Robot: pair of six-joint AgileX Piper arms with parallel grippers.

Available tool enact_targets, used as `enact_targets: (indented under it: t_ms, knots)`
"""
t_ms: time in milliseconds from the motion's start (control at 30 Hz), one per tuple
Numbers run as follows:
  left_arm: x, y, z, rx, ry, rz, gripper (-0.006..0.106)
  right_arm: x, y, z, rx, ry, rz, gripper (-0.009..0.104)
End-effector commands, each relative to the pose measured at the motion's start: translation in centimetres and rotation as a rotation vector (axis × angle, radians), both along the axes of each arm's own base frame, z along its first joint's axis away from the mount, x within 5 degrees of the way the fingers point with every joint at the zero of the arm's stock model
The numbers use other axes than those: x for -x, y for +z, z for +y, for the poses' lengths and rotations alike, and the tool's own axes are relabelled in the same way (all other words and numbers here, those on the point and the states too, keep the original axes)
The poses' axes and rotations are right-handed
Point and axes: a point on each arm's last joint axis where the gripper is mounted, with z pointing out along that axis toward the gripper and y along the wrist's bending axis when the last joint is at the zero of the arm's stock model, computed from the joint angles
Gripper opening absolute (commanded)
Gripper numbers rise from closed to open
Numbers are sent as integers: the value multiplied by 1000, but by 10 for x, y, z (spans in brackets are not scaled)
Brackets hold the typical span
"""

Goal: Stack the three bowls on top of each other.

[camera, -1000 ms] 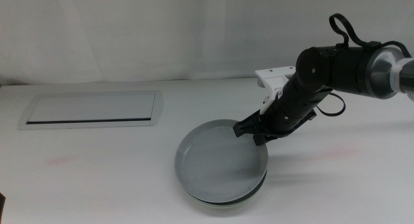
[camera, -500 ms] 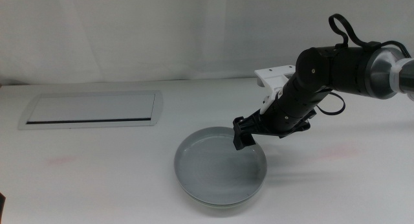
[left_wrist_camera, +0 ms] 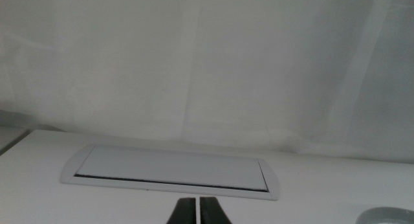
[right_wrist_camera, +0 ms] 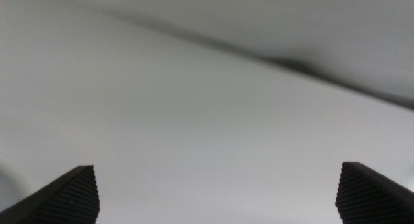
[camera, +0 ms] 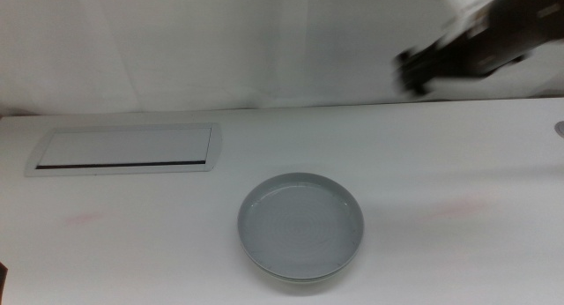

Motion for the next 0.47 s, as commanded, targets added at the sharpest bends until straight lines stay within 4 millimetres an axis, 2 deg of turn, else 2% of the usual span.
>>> enact_targets:
  t_ms: [0,67,167,300,367,400,433]
  knots:
    - [-1,-12,0,8,1,26,-3,11,36,-40,30,-113,-76,103]
    - [-1,-12,0,8,1,26,-3,20,58,-71,11,-195,-120,103]
    - [-1,-12,0,8,1,26,-3,37,82,-108,-6,-284,-191,102]
    - [-1,-12,0,8,1,26,-3,60,90,-128,25,-290,-220,96]
    - [-1,-12,0,8,1,26,-3,71,90,-129,21,-287,-236,82]
    - [-1,-12,0,8,1,26,-3,76,91,-129,9,-284,-246,69]
    - [-1,-12,0,8,1,26,-3,82,93,-129,-18,-279,-262,51]
